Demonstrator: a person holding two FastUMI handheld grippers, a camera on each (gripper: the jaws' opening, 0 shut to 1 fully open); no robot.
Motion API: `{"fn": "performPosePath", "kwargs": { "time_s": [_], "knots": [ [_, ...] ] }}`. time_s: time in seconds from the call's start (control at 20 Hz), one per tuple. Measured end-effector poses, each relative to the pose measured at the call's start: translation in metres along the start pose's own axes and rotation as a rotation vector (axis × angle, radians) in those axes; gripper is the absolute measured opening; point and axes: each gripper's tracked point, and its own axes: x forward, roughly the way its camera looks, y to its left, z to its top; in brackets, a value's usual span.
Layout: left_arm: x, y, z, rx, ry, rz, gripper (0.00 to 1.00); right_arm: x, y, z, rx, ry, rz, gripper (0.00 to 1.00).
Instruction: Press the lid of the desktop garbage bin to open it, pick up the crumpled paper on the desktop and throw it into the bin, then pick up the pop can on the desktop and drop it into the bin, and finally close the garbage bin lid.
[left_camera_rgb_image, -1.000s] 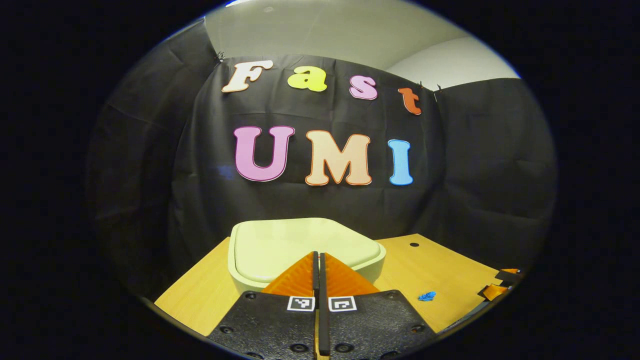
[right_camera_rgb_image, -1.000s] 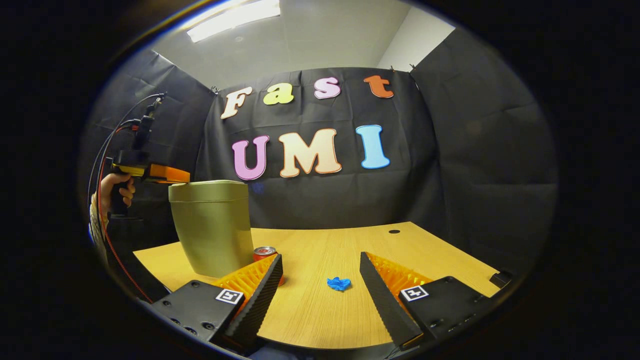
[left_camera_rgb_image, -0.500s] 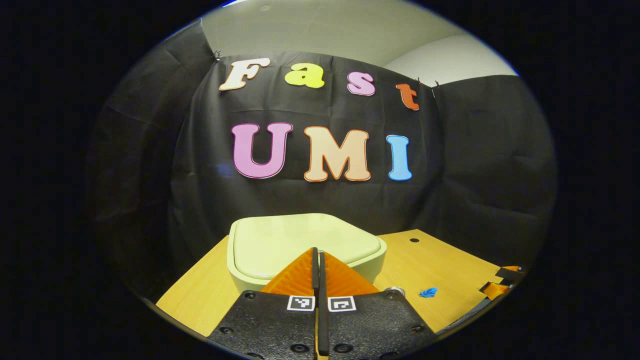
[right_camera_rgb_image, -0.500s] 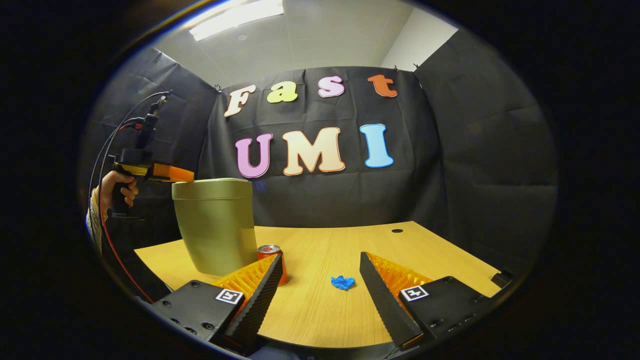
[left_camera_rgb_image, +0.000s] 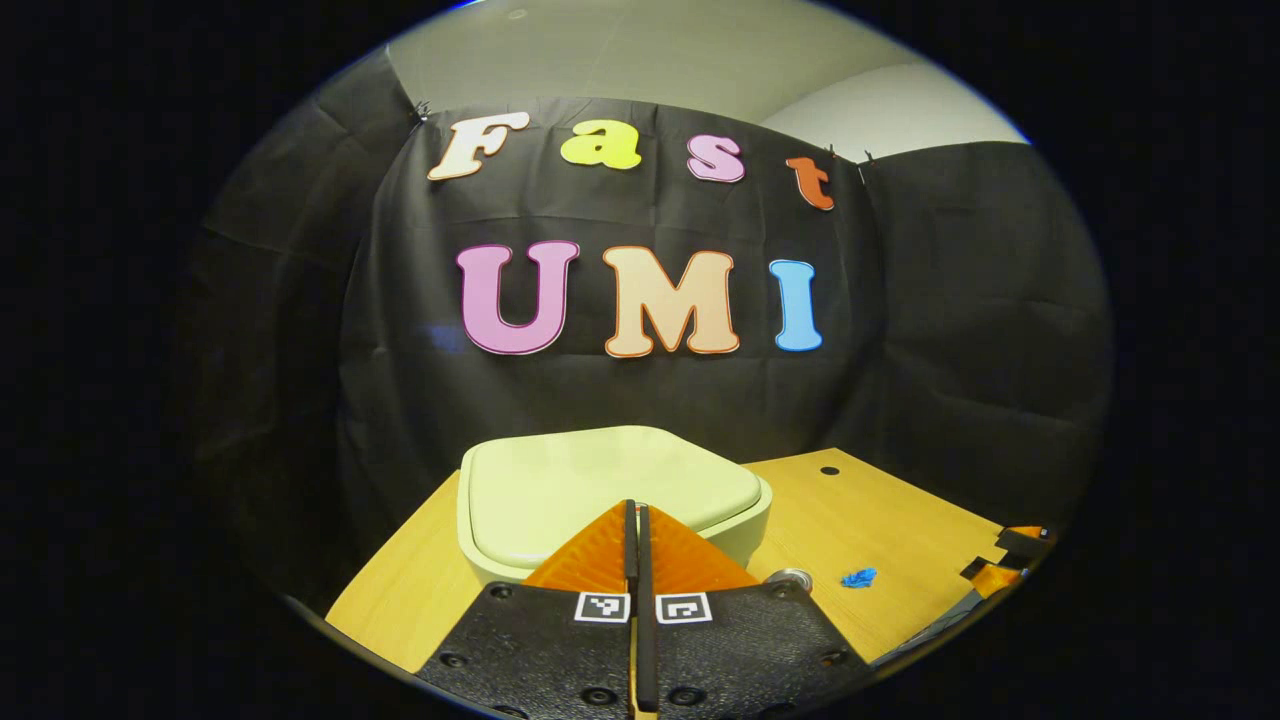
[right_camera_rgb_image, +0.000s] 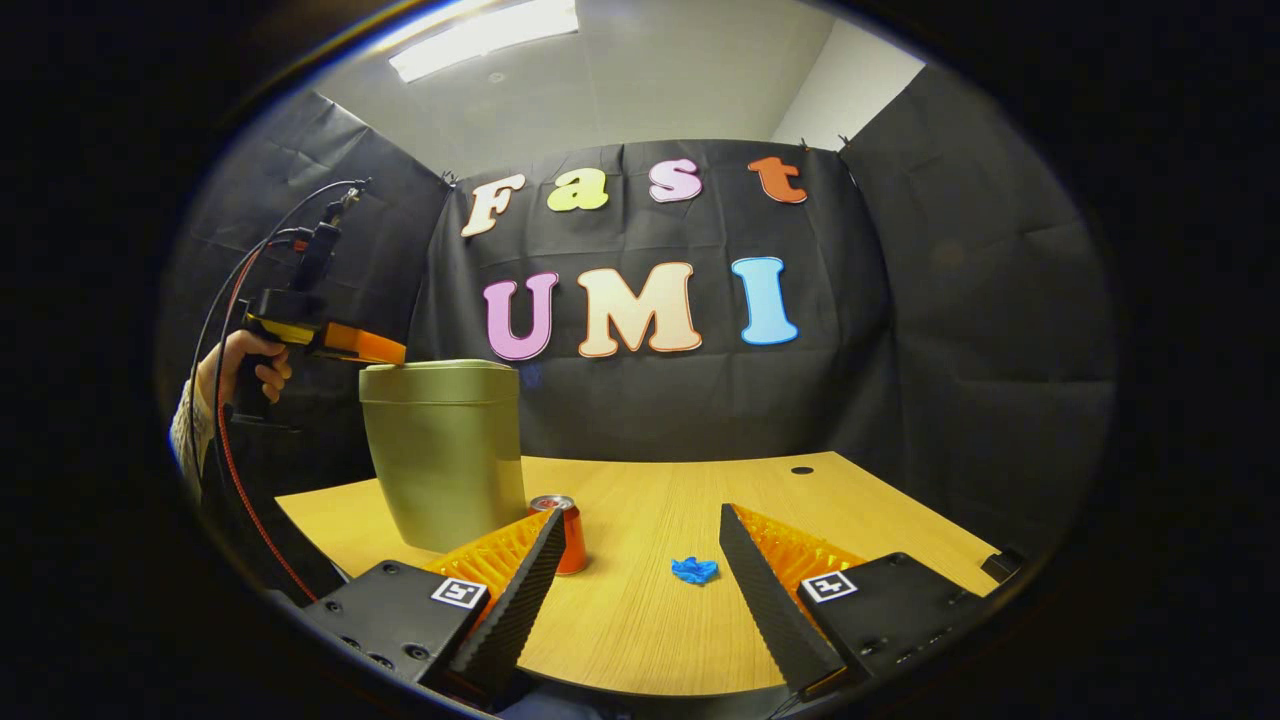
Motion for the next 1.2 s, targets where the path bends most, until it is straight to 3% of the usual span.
{"fn": "performPosePath", "kwargs": {
  "time_s": [0.35,0.6,0.9,1.2],
  "knots": [
    [-0.013,-0.010,0.024,0.019,-0.059,0.006,0.00,0.000,-0.007,0.001,-0.004,-0.005,-0.021,0.98],
    [-0.051,-0.064,0.026,0.015,-0.116,-0.154,0.00,0.006,-0.006,-0.008,-0.013,0.019,-0.029,0.98],
    [-0.078,-0.097,-0.026,0.056,-0.136,-0.266,0.00,0.012,-0.007,-0.020,-0.012,0.045,-0.031,0.98],
    [-0.066,-0.101,-0.095,0.037,-0.081,-0.284,0.00,0.027,-0.013,-0.043,-0.058,0.108,-0.053,0.98]
  ]
}}
